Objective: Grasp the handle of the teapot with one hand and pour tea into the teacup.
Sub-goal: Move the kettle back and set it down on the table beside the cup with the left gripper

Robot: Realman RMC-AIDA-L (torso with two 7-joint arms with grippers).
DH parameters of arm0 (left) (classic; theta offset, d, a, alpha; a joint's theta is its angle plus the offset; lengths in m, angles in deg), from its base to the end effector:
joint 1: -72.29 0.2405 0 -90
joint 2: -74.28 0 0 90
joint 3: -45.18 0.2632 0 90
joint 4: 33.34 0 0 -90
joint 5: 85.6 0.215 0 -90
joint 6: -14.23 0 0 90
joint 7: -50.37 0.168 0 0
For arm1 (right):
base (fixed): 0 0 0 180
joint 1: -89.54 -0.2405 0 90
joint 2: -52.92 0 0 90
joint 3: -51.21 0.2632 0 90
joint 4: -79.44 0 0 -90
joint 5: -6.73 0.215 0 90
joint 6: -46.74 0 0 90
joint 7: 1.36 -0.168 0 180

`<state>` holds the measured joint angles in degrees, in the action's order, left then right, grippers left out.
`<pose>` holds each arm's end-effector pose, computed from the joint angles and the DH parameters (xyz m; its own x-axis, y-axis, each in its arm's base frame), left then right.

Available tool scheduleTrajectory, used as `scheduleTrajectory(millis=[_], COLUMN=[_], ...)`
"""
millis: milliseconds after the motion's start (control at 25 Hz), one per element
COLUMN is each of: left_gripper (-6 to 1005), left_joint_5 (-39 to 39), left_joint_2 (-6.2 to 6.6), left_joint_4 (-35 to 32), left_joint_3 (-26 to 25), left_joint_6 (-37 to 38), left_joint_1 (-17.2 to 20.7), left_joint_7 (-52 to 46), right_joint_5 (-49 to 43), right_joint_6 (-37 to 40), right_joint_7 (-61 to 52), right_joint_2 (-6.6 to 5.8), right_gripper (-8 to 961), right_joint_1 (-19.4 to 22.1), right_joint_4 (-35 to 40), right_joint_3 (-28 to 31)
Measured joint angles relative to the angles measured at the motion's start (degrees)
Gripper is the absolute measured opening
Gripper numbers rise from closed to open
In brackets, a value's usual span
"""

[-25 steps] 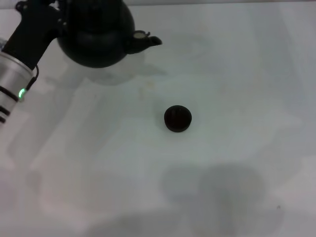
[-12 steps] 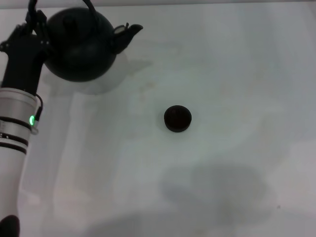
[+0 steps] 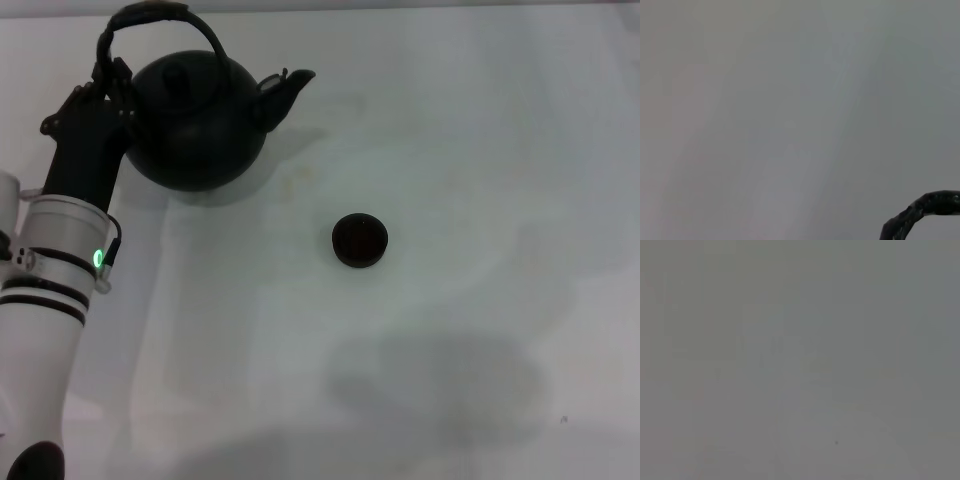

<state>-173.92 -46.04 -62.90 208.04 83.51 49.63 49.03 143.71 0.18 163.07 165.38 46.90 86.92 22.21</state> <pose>-0.2839 0.3257 -0.0868 0.4605 0.0236 0.8873 0.8828 -0.1161 -0.4551 0.3223 0.4824 0.0882 0.7640 0.0234 -0.6448 -0.6452 0.0349 -0.7632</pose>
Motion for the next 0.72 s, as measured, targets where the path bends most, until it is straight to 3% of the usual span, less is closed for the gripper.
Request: scheduleTrajectory(millis=[720], left_gripper=[130], left_joint_5=[1.09], left_joint_2=[0.07], left_joint_4=[-0.43], left_joint_3=[0.05], left_joint_6=[-3.39], left_joint_1=[0.74], left_joint_7=[6.20], right_joint_5=[-0.05], right_joint_6=[-0.02], right_joint_7=[0.01], right_joint_2=[-0.40], right_gripper=[845], right_joint_1=[0.02], right_joint_4=[-0.02], right_joint_3=[0.00])
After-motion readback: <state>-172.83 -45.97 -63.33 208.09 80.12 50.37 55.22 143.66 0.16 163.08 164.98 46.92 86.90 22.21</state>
